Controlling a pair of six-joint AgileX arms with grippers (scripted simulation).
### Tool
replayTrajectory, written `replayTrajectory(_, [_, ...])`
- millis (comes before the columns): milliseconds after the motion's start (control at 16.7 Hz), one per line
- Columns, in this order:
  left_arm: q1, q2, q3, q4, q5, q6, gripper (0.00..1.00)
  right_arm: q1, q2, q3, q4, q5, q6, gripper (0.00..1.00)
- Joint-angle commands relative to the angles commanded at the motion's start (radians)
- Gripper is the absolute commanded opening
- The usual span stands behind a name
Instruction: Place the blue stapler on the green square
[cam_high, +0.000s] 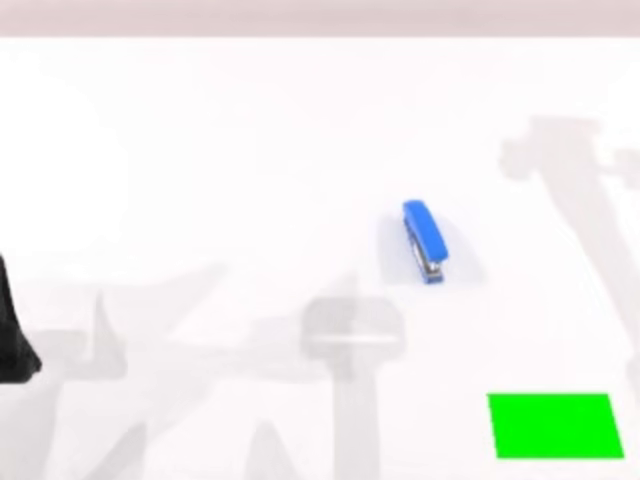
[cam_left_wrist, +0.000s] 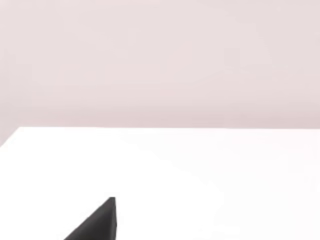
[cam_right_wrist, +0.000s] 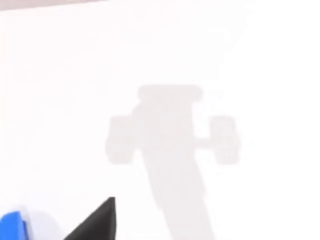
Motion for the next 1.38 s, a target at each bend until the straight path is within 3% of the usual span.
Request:
replayTrajectory(240, [0.0, 0.0, 0.0, 0.0, 0.0, 0.0, 1.0, 0.082, 0.366, 0.281, -0.221, -0.023, 0.03, 1.0])
replayTrajectory(480, [0.0, 0.0, 0.0, 0.0, 0.0, 0.0, 1.0, 0.17, 0.662, 0.483, -0.375, -0.079, 0.052, 1.0])
replayTrajectory(960, [0.0, 0.0, 0.0, 0.0, 0.0, 0.0, 1.0, 0.302, 0.986, 0.734, -0.506, -0.193, 0.065, 1.0])
replayTrajectory(1380, [0.0, 0.0, 0.0, 0.0, 0.0, 0.0, 1.0, 0.307, 1.007, 0.744, -0.51, -0.202, 0.065, 1.0])
